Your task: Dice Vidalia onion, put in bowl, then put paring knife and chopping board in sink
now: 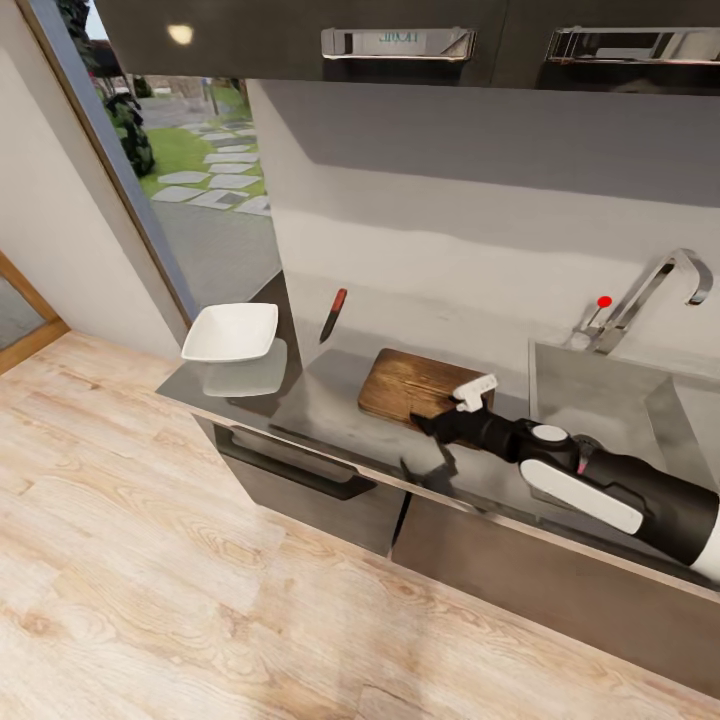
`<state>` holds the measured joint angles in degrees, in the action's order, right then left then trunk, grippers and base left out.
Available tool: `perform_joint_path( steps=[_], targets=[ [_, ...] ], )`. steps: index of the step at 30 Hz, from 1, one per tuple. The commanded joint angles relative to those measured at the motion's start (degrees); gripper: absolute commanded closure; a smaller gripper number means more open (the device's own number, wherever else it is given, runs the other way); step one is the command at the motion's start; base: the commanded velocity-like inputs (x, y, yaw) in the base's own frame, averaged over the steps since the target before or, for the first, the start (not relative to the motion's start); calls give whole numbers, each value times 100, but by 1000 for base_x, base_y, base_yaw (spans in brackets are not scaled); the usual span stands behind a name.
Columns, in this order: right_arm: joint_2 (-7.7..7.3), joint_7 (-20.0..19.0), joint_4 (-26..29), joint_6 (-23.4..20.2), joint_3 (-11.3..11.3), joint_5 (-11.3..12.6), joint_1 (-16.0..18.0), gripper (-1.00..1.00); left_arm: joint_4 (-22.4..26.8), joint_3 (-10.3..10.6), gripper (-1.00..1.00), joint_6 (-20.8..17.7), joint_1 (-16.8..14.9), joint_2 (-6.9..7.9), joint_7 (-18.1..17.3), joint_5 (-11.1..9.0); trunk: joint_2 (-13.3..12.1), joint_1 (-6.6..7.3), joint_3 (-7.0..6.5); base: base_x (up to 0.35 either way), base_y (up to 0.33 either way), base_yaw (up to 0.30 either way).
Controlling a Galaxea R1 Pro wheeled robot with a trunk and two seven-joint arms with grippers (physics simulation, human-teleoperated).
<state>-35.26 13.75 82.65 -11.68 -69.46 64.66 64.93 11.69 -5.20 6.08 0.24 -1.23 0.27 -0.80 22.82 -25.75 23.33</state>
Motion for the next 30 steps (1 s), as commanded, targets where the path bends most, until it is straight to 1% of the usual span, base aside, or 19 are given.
perform_joint_path(
  steps=[1,2,6,17,22,23,30],
  targets=[
    [-19,-63,-8,-2,-13,49,11,-100,9,-33,-100,7,2,-5,-1,-8,10,-3,9,0,0,0],
    [-40,-210,-38,-3,-6,61,11,-100,9,-33,-100,7,2,-7,-1,-8,10,-3,9,0,0,0],
    [-68,-391,-77,-10,13,76,11,-100,9,-33,-100,7,2,-6,-1,-8,10,-3,9,0,0,0],
    [-86,-403,-91,7,7,83,11,-100,9,-33,-100,7,2,-5,-1,-8,10,-3,9,0,0,0],
    [-99,-178,-91,8,-4,75,11,-100,9,-33,-100,7,2,-4,-1,-8,10,-3,9,0,0,0],
    [-103,48,-91,8,-6,79,11,-100,9,-33,-100,7,2,-6,-1,-8,10,-3,9,0,0,0],
    [-104,140,-91,8,-6,81,11,-100,9,-33,-100,7,2,-4,-1,-8,10,-3,9,0,58,0]
  ],
)
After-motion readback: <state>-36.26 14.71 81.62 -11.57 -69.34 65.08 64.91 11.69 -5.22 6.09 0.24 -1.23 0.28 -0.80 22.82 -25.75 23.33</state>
